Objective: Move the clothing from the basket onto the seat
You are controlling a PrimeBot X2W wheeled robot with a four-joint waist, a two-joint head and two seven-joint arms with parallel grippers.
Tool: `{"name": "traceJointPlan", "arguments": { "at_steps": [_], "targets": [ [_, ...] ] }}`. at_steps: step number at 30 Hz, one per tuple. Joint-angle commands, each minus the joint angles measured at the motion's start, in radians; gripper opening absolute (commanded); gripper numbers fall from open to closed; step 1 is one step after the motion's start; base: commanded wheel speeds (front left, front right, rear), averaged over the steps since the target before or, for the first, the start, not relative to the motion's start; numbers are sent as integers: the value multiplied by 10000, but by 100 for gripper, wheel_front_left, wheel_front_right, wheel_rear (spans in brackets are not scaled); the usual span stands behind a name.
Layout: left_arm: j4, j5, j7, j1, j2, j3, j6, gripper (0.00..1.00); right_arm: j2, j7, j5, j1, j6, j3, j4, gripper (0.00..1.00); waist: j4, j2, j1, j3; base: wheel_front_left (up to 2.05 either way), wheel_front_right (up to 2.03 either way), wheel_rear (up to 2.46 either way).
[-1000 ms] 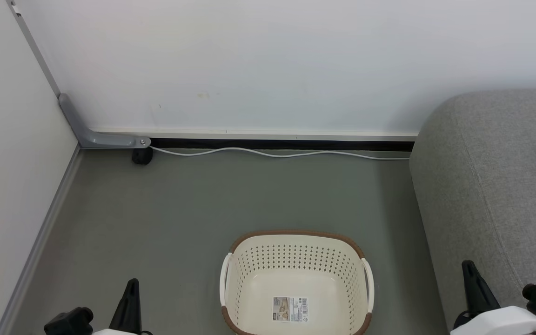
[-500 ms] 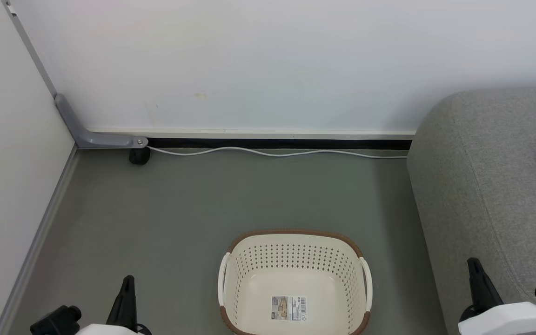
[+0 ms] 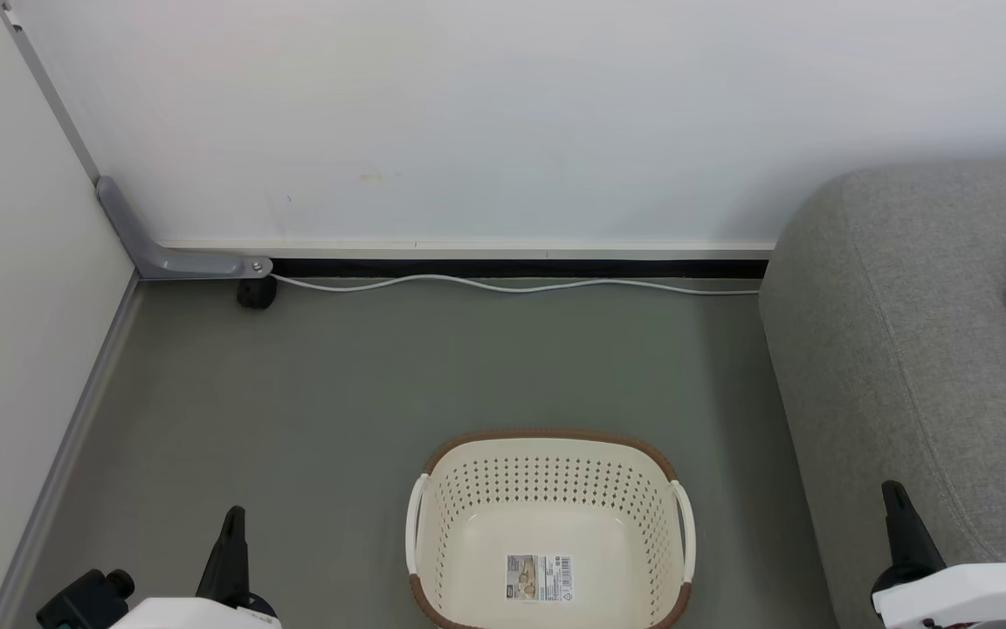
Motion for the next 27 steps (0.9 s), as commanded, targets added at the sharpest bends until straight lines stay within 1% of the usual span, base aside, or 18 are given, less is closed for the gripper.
{"name": "traceJointPlan", "arguments": {
  "at_steps": [1, 27],
  "targets": [
    [-324, -374, 75, -598, 149, 228, -125, 0, -97, 99, 365, -452, 26, -3, -362, 0, -9, -1, -1, 4, 0, 0, 0],
    [-532, -3315, 840, -901, 179, 552, -348, 0, -12, 846, 3230, -576, 33, -327, -690, 0, -146, -1, -1, 58, 0, 0, 0]
  ]
}}
